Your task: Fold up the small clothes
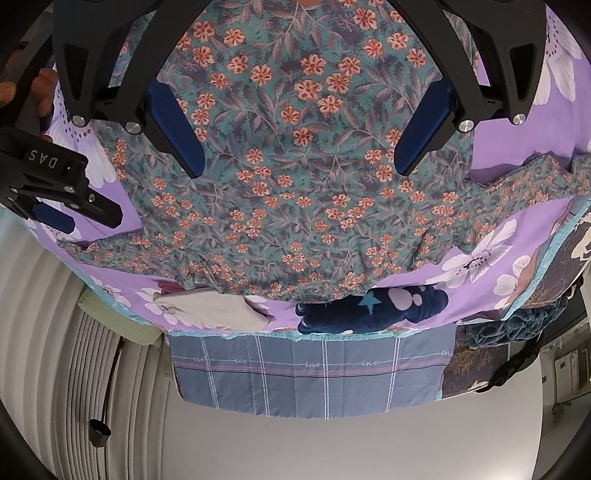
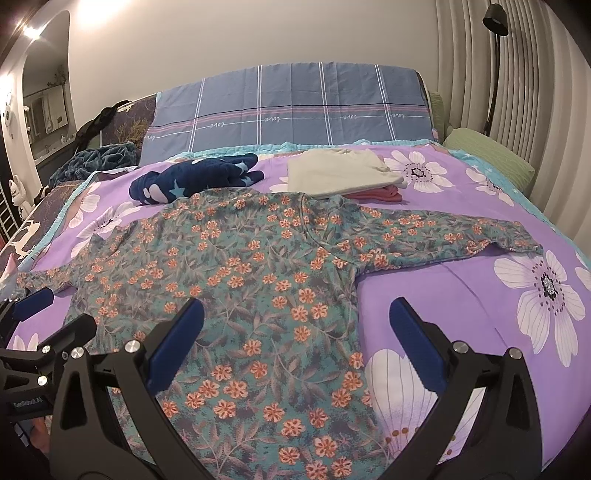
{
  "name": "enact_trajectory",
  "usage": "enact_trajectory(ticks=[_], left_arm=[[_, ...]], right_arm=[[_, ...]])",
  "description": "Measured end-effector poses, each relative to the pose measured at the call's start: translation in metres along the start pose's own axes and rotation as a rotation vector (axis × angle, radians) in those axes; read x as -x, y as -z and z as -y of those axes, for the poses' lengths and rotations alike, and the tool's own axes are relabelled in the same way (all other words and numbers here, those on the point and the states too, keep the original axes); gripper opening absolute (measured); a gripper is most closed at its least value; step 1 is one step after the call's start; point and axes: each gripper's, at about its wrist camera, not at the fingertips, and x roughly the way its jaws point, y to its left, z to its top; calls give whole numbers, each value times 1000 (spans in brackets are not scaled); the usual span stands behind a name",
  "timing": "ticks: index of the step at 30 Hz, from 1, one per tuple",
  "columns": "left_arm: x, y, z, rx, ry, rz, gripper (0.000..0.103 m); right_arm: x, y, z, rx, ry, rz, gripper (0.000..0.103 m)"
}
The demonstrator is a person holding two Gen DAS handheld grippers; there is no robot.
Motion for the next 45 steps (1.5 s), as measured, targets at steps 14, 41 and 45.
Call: enact_trajectory(ticks=[14, 41, 45], left_arm=[[-4, 2, -3, 8, 15, -9, 102], [-4, 10, -93, 256, -9, -8, 102], [-2, 14, -110, 292, -19, -4, 102]], right_arm=[[-1, 0, 0, 2, 3, -7, 101], [-30, 2, 7, -66, -51, -100, 101], [-39, 2, -4, 11, 13, -132, 101]])
